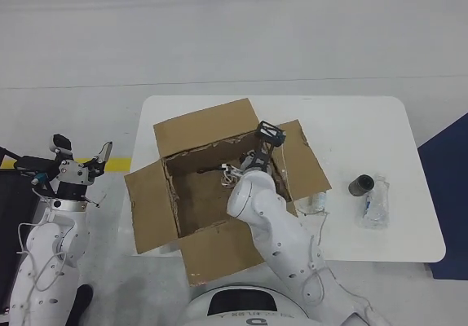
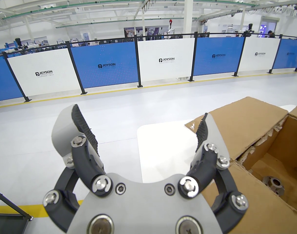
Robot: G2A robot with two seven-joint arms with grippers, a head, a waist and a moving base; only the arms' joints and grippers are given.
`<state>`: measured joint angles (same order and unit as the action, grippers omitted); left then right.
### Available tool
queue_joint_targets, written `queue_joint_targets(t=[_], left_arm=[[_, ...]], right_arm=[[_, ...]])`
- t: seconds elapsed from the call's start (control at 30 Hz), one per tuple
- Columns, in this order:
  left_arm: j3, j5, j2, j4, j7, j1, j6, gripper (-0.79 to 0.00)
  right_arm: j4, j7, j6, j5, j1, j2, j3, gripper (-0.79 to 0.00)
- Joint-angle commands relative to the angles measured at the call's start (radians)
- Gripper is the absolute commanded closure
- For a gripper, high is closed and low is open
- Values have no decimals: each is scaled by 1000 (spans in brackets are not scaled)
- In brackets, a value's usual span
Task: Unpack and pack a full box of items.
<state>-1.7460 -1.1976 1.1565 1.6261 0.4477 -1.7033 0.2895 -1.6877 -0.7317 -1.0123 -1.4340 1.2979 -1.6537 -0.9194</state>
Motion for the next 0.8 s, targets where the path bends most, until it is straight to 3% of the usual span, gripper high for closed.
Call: queue_joint_targets(t=[0.0, 0.2, 0.47, 0.77], left_arm=[[0, 0, 0, 0, 0, 0, 0, -785], [0, 0, 0, 0, 0, 0, 0, -785], [0, 0, 0, 0, 0, 0, 0, -785], [0, 0, 0, 0, 0, 0, 0, -785]], right_arm=[[5, -11, 0, -17, -11, -9, 35, 0], [123, -76, 0, -79, -133, -49, 75, 0], [376, -76, 0, 53, -304, -127, -62, 0], [311, -76, 0, -33, -256, -202, -168, 0]])
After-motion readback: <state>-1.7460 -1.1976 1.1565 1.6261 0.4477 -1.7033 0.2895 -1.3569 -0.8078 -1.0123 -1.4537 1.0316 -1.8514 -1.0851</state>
